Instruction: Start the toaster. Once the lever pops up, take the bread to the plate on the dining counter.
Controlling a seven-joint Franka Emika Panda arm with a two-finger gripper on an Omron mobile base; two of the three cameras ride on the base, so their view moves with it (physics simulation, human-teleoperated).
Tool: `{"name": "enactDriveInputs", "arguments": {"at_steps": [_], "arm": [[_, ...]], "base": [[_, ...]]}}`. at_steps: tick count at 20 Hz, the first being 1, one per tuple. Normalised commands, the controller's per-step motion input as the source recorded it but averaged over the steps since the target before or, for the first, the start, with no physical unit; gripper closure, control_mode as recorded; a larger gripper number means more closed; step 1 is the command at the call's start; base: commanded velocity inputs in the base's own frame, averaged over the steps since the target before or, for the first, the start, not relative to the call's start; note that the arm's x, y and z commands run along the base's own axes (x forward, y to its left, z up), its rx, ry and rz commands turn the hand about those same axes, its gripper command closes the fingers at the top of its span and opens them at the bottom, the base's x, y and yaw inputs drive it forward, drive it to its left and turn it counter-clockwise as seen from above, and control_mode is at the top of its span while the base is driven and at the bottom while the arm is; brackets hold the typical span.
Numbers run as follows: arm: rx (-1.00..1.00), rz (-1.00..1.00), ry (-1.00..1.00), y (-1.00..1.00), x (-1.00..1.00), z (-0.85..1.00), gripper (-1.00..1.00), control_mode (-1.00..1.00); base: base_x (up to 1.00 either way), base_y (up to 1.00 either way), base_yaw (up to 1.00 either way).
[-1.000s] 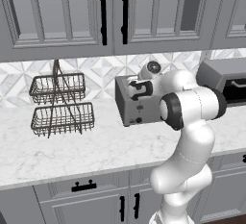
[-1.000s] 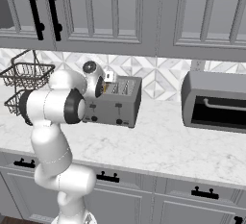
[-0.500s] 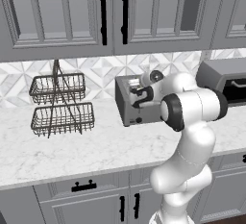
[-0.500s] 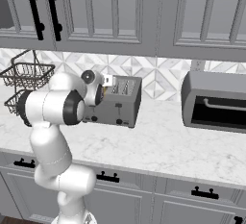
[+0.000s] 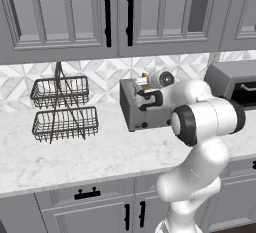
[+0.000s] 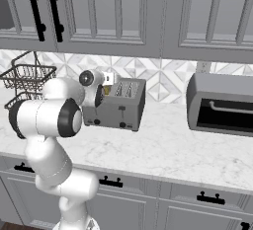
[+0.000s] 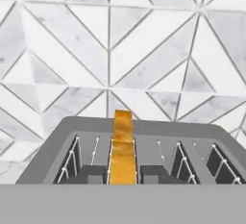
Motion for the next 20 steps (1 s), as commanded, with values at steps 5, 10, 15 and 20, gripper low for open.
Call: {"name": "enactDriveInputs", "arguments": {"at_steps": [5, 10, 15, 20], "arm": [[0.02, 0.00, 0.00, 0.00, -0.40, 0.66, 1.00, -1.00], [0.07, 0.00, 0.00, 0.00, -0.89, 0.44, 1.00, -1.00], [0.09, 0.00, 0.01, 0.00, -0.98, 0.53, 1.00, -1.00], [0.03, 0.00, 0.02, 0.00, -1.00, 0.50, 1.00, -1.00]], "base": [[0.00, 0.00, 0.00], [0.00, 0.00, 0.00], [0.00, 0.00, 0.00], [0.00, 0.00, 0.00]]}}
